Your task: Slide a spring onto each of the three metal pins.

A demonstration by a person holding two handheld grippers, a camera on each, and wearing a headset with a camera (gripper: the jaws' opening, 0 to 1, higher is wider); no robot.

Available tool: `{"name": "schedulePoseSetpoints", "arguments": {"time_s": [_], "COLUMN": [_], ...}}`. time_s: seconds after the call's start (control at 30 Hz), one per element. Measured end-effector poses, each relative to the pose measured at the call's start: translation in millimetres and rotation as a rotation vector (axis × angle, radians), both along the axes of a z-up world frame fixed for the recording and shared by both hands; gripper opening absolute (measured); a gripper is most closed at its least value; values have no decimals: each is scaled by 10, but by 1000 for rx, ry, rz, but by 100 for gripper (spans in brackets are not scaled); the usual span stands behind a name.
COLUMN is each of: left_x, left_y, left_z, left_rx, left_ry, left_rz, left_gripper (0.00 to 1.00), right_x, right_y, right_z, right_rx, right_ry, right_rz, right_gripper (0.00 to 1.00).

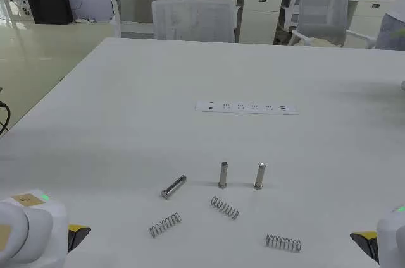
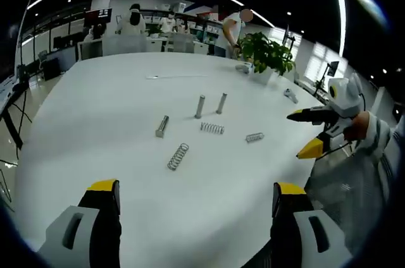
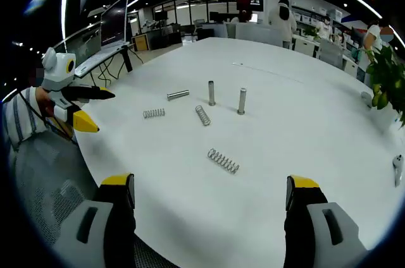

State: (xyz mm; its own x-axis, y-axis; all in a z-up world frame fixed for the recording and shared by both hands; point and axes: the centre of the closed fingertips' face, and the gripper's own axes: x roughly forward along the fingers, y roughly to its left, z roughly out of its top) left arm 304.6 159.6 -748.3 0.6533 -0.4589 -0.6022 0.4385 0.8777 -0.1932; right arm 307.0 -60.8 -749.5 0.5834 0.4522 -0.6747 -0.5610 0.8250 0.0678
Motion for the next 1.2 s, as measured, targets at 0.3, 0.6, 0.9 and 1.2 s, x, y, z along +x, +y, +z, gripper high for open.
{"name": "schedulePoseSetpoints", "arguments": {"time_s": [0.3, 0.6, 0.9, 1.2], "left_x": [3, -17, -20, -13], "left_y": [16, 17, 15, 26], "left_z": [-29, -47, -47, -42], "left_rx": [10, 15, 23, 22], "left_ry": [11, 20, 24, 22], "left_rz": [0, -9, -18, -19], "left_gripper": [98, 98, 97, 97], "right_x": [25, 23, 22, 23], "right_y": [0, 2, 12, -5], "right_z": [14, 8, 0, -3], "right_rx": [7, 8, 7, 0], "right_ry": [-4, -1, 4, 9], "right_rz": [-9, -12, -9, -18], "right_gripper": [98, 98, 98, 98]}}
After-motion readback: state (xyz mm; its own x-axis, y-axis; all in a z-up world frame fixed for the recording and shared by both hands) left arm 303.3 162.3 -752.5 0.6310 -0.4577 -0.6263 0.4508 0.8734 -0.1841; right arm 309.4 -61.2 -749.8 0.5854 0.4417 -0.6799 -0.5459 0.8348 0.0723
